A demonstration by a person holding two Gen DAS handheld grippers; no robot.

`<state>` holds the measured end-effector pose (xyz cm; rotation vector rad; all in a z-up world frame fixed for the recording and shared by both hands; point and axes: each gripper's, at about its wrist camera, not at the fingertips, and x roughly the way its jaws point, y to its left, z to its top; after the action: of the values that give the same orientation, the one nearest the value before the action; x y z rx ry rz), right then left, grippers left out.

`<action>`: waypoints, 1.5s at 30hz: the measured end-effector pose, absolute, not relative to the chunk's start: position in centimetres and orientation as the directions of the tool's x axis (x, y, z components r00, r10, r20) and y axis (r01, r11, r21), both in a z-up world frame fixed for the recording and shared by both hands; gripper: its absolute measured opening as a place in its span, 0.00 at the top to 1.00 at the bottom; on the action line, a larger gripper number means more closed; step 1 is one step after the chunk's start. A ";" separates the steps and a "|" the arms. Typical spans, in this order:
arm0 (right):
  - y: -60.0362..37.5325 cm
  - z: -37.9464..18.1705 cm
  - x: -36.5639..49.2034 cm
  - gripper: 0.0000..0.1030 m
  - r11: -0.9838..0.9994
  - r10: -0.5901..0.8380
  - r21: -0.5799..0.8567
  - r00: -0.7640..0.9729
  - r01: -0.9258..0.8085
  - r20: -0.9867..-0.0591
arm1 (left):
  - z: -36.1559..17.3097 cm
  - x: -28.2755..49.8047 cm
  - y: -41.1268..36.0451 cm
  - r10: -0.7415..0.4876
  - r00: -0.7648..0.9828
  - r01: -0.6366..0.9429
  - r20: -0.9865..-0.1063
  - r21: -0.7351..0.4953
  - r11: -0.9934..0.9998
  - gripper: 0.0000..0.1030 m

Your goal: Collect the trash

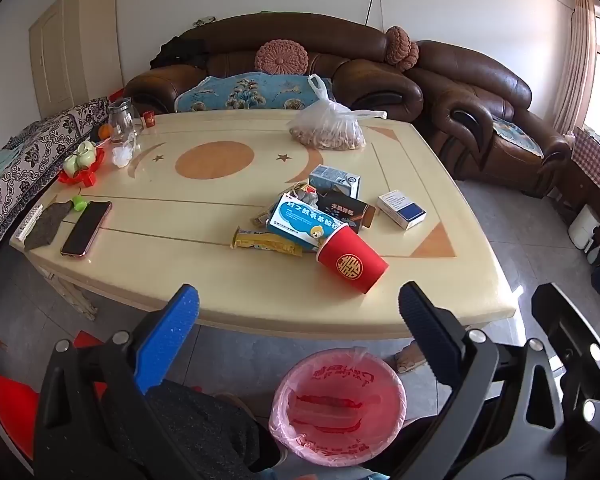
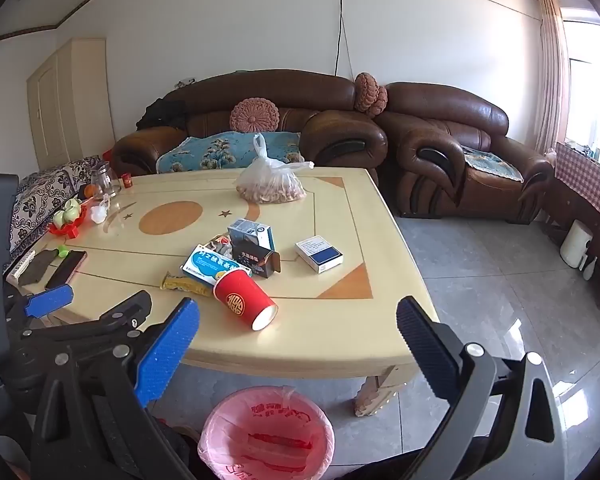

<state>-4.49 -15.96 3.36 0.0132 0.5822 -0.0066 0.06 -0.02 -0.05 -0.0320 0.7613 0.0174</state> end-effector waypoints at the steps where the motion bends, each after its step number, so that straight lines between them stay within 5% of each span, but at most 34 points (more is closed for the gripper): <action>1: -16.0 3.3 -4.5 0.06 1.000 -0.002 0.016 0.833 0.013 -0.553 | 0.0 0.1 0.0 0.003 0.726 -0.027 -0.688 -0.025 0.999 0.05; 45: -15.6 4.2 -5.2 0.06 0.999 -0.025 -0.032 0.867 0.011 -0.497 | 0.5 -0.7 0.2 0.045 0.751 -0.058 -0.658 0.002 0.998 0.05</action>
<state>-5.21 -15.60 4.25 -0.0282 0.5203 -0.0188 -0.68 0.19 0.47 -0.0185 0.7183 0.0559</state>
